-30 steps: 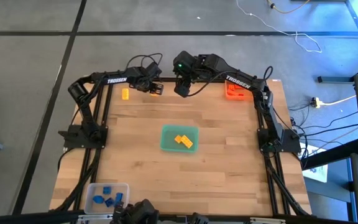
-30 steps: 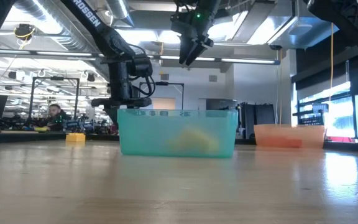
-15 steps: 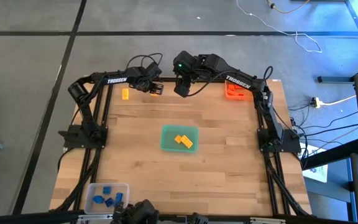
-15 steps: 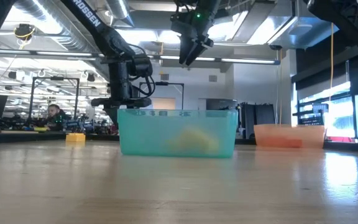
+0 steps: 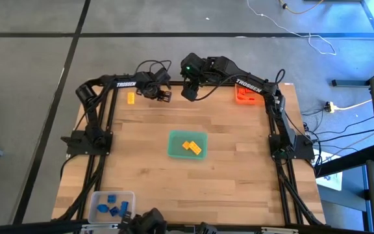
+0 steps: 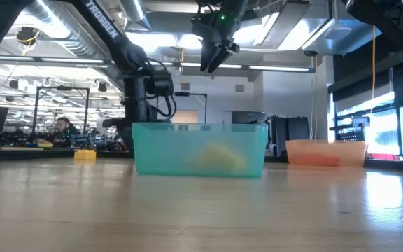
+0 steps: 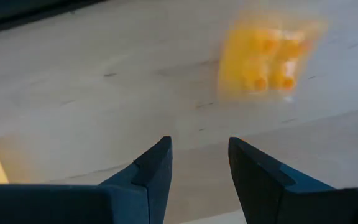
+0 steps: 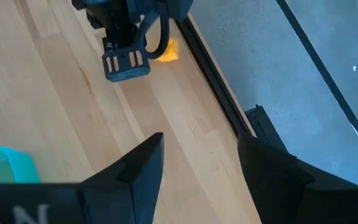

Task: Sort & place blocks by color
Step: Put the yellow game piece into the blue bin

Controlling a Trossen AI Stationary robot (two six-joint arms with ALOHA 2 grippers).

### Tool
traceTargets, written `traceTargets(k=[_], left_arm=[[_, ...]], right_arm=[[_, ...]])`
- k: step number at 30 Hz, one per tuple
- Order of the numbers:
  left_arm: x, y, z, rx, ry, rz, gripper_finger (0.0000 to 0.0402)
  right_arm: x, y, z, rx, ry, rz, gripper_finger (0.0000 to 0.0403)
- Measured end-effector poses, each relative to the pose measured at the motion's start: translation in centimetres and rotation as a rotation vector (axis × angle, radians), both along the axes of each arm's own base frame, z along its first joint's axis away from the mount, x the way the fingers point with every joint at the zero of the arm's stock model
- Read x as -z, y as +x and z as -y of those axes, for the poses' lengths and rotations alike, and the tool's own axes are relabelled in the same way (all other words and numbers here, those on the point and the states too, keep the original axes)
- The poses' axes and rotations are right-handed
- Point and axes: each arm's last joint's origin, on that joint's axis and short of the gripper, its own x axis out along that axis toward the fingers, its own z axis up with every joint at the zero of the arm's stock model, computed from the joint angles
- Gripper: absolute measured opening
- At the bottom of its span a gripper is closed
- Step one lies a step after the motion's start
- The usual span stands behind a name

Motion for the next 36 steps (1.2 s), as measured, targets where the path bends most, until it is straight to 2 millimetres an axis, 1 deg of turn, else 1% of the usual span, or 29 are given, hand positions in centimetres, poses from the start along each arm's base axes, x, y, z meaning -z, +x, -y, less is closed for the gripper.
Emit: traceTargets(k=[4,17,19,23,26,29,33,36], left_arm=[[0.7,0.2,0.0,0.003,-0.011,-0.017,0.0149],[0.7,0.2,-0.1,0.004,-0.01,-0.008,0.0149],[0.4,0.2,0.0,0.021,-0.032,0.02,0.0149],[-1.7,-0.1,0.2,0.106,0.004,0.073,0.0149],[-3.9,-0.5,0.4,0.231,0.078,0.077,0.0149],[-5.8,-1.2,0.6,0.332,0.129,0.095,0.0149],[-7.6,-1.9,0.8,0.344,0.149,0.153,0.0149],[-8.7,-2.3,1.2,0.343,0.177,0.173,0.0149]], right_arm=[[0.0,0.0,0.0,0.0,0.0,0.0,0.0205],[0.0,0.0,0.0,-0.004,0.006,0.003,0.0205],[0.0,0.0,0.0,-0.002,0.006,0.005,0.0205],[0.4,0.0,0.5,-0.01,-0.006,-0.013,0.0205],[1.2,0.1,1.1,-0.085,-0.031,-0.083,0.0205],[2.3,0.3,2.0,-0.231,-0.041,-0.161,0.0205],[4.7,0.4,3.4,-0.487,-0.004,-0.267,0.0205],[6.1,0.6,4.6,-0.603,-0.009,-0.306,0.0205]])
